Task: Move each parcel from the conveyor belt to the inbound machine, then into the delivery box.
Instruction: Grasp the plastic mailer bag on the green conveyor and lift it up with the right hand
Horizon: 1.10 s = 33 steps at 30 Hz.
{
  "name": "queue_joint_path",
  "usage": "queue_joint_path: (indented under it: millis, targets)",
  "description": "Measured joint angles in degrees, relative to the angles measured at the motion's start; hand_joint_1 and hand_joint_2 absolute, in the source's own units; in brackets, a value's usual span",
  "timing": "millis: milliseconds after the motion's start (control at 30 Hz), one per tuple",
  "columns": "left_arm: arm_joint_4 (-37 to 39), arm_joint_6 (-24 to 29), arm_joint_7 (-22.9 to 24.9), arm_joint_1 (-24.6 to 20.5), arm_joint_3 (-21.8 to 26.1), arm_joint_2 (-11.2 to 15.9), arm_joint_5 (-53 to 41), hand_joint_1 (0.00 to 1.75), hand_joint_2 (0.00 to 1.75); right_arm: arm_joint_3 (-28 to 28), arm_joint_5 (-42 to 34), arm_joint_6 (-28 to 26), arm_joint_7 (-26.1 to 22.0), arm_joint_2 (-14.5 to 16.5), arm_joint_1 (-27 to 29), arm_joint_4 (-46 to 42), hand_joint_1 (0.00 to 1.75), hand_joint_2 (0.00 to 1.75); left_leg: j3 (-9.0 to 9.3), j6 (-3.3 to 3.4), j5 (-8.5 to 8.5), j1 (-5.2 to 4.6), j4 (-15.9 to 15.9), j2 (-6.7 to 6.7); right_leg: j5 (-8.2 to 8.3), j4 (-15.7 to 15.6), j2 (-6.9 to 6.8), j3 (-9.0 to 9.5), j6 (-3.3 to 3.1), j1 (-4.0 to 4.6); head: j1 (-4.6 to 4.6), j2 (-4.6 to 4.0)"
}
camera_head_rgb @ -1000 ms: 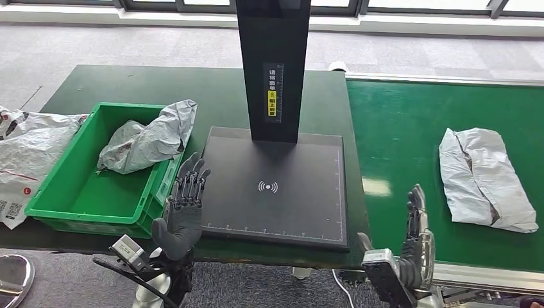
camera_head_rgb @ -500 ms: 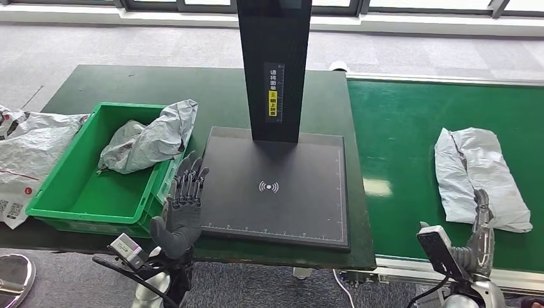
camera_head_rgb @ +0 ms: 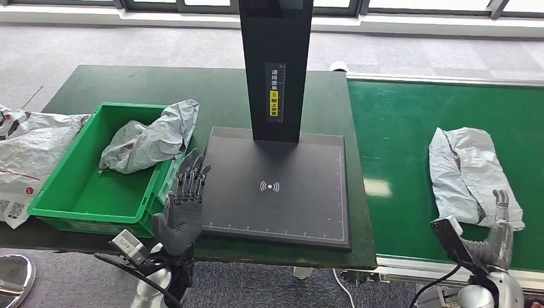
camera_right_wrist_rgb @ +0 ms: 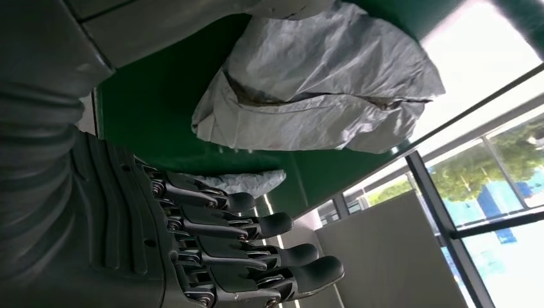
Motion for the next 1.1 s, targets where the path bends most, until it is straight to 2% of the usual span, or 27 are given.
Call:
queue_joint_path:
  millis: [167,267,367,700,933,1100]
  targets:
    - [1.3,0.0,0.0,-0.7,0.0,0.1,0.1,0.00,0.00,-0.1,7.3,1.1,8.2,-5.4,-11.1,14.9,0.00,1.75,-0.05,0.20,0.15,-0.13,0.0,0.00,0.12,0.0,0.01,-0.03,0.15,-0.12,0.00,0.00]
    - [1.9,0.0,0.0,-1.1,0.0,0.1,0.1,0.00,0.00,0.2,10.3,4.3,13.4,-7.0,-17.3,21.0,0.00,1.75,-0.06,0.23,0.18,-0.14,0.0,-0.02,0.15,0.0,-0.01,-0.04,0.18,-0.13,0.00,0.00]
    - [2.2,0.0,0.0,-1.2,0.0,0.1,0.1,0.00,0.00,0.7,11.3,5.6,15.2,-7.9,-21.2,24.4,0.00,1.75,-0.06,0.23,0.19,-0.14,0.0,-0.07,0.15,0.0,-0.03,-0.04,0.19,-0.12,0.00,0.00]
    - [2.8,0.0,0.0,-1.5,0.0,0.1,-0.1,0.00,0.00,1.2,12.0,7.6,15.6,-8.3,-24.8,28.8,0.00,1.75,-0.19,0.23,0.18,-0.14,0.0,-0.33,0.13,0.0,-0.23,-0.05,0.20,-0.12,0.00,0.00]
    - [2.8,0.5,0.0,-1.7,0.0,0.1,-0.3,0.00,0.00,1.8,12.9,9.6,15.3,-6.9,-25.9,29.7,0.00,1.75,-0.21,0.23,0.22,-0.14,0.0,-0.41,0.13,0.0,-0.32,-0.04,0.20,-0.12,0.00,0.00]
    - [2.9,0.2,0.0,-1.6,0.0,0.0,-1.0,0.00,0.00,2.2,14.0,11.7,17.2,-5.7,-26.8,30.3,0.00,1.75,-0.21,0.23,0.23,-0.13,0.0,-0.45,0.13,0.0,-0.37,-0.05,0.20,-0.11,0.00,0.00]
